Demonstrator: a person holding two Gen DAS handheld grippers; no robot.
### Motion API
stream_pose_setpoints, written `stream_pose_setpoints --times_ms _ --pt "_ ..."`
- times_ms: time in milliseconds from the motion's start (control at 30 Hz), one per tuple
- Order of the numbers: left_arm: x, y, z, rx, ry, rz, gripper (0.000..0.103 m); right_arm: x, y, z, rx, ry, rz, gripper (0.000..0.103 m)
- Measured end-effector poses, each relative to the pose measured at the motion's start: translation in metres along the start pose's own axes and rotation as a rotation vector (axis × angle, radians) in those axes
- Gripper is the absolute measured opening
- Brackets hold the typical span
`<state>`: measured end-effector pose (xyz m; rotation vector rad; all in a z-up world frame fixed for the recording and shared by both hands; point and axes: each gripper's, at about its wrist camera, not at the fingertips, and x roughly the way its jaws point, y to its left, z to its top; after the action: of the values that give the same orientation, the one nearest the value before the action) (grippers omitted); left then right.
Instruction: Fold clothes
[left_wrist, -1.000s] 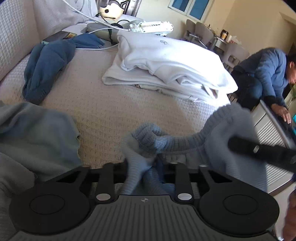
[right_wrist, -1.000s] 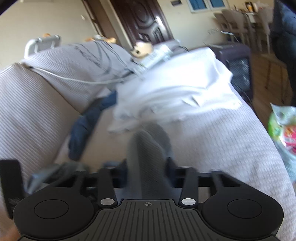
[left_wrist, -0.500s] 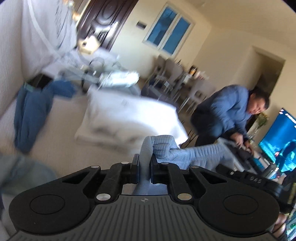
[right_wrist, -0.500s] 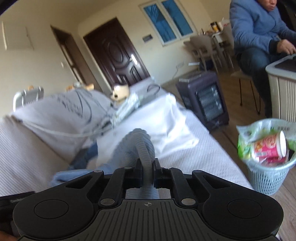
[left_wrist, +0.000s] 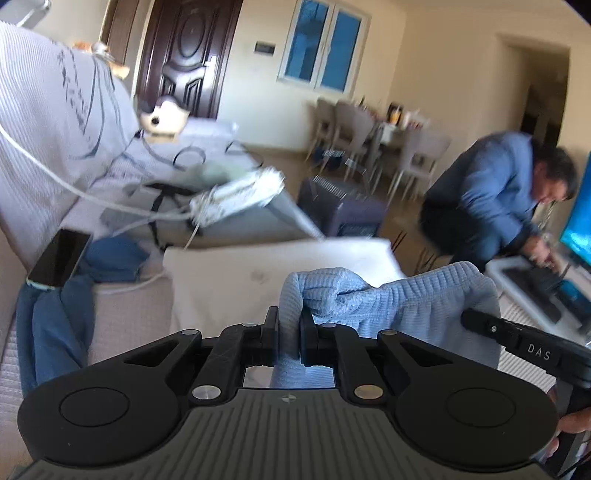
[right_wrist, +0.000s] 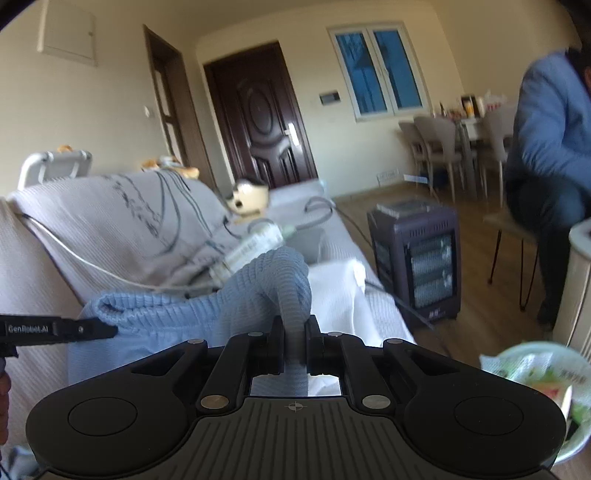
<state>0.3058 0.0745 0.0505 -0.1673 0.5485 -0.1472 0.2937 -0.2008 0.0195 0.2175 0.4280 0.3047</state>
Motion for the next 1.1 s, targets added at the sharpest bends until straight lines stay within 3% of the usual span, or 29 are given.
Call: stream_pose_setpoints --times_ms 133,233,267,333,400,533,667,733,967,1100 --pt "0.038 0.019 -0.009 -0.026 0.065 0.045 0.011 0.042 -0.017 -0.025 0.04 0.066 -0.015 0.011" --pt "0.05 0.024 -0.017 -0.03 0.088 0.08 0.03 0.056 -0.025 -0.038 0.033 0.088 -0.04 0.022" --pt "0.05 0.025 -0.019 -0.03 0.09 0.09 0.044 0.057 -0.029 -0.04 0.034 0.09 -0.046 0.031" --pt "0.047 0.026 -0.024 -0.034 0.099 0.104 0.055 0.055 -0.035 -0.044 0.057 0.089 -0.058 0.046" --pt "0.038 0.027 -0.03 -0.051 0.115 0.1 0.064 0.052 -0.042 -0.045 0.086 0.083 -0.068 0.071" --pt "0.004 0.03 -0.041 -0.063 0.103 0.101 0.071 0.036 -0.045 -0.038 0.116 0.041 -0.068 0.071" --pt "-0.037 0.035 -0.052 -0.121 0.081 0.108 0.077 0.018 -0.039 -0.033 0.132 -0.004 -0.053 0.081" --pt "-0.061 0.036 -0.058 -0.156 0.077 0.101 0.078 0.011 -0.035 -0.031 0.134 -0.014 -0.046 0.081" --pt "-0.146 0.022 -0.091 -0.214 0.072 0.118 0.08 -0.019 -0.012 -0.041 0.124 0.035 0.05 0.081" --pt "-0.195 0.015 -0.111 -0.274 0.05 0.171 0.082 -0.038 0.009 -0.049 0.068 0.08 0.122 0.081"
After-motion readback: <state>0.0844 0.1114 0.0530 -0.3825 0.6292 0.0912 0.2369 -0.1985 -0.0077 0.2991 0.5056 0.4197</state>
